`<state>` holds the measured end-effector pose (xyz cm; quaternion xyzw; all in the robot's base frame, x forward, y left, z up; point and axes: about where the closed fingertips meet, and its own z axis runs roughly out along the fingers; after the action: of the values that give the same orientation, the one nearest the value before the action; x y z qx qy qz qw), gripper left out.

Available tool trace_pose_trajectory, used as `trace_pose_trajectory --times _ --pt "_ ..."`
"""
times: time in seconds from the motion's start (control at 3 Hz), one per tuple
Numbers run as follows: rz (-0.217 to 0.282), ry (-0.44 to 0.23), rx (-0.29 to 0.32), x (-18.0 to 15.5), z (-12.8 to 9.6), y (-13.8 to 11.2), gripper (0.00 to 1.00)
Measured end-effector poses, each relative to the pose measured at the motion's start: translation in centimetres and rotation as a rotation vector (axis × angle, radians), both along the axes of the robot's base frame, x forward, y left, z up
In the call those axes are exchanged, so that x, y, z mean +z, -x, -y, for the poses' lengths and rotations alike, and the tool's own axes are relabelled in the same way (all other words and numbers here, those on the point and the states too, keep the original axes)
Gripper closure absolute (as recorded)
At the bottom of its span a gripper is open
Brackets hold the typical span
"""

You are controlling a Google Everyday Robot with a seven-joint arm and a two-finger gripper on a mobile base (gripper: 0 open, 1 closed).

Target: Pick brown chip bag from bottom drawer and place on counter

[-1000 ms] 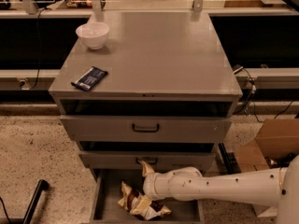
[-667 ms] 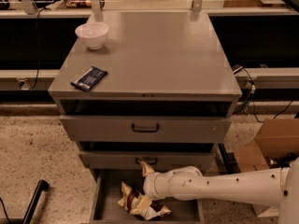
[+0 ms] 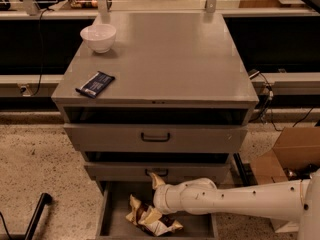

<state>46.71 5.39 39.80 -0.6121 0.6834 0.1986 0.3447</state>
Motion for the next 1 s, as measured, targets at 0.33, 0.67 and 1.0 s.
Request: trace_pose_trajectory --times 0.33,0.67,1.0 --pt "0.0 0.0 0.0 0.3 0.0 0.0 0.29" --pt "0.0 0.0 0.0 0.4 0.0 0.0 0.26" --pt "0.144 -0.033 0.089 4.7 -2.2 1.4 0.17"
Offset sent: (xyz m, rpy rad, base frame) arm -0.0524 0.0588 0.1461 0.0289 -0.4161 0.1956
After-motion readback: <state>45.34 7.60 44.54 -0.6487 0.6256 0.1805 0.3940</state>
